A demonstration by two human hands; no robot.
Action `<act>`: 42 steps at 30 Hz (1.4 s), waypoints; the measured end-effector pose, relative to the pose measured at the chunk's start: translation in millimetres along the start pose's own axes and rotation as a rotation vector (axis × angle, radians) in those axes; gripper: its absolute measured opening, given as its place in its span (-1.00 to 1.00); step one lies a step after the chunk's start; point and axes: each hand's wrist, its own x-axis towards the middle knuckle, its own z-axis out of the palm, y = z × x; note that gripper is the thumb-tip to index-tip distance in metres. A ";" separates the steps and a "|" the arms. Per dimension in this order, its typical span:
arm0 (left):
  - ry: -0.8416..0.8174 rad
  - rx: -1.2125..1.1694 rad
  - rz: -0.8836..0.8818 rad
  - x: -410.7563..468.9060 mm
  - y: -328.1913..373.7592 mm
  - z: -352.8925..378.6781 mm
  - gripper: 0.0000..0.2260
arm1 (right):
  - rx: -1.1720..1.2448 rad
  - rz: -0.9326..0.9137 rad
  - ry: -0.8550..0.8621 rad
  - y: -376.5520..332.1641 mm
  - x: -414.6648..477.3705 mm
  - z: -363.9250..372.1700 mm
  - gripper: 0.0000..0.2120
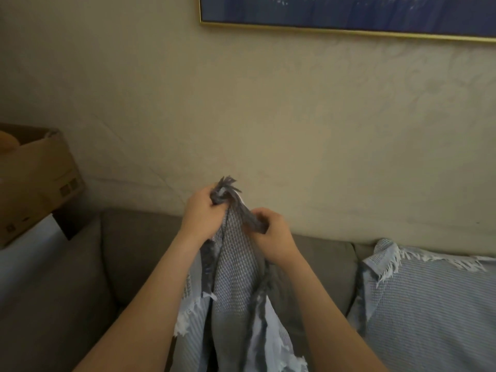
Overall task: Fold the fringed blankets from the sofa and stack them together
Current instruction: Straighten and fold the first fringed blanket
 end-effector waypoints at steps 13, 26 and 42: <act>0.587 -0.011 -0.006 18.2 40.8 -17.0 -0.86 | -0.323 0.031 0.140 -17.8 22.6 14.3 -0.83; 0.531 -0.114 0.028 31.1 43.7 -23.3 -0.75 | -0.154 -0.269 0.277 -23.5 -6.2 13.3 -0.66; 0.482 -0.079 0.014 17.1 19.1 -6.1 -0.75 | -0.219 -0.065 0.164 12.9 -37.0 59.0 -0.71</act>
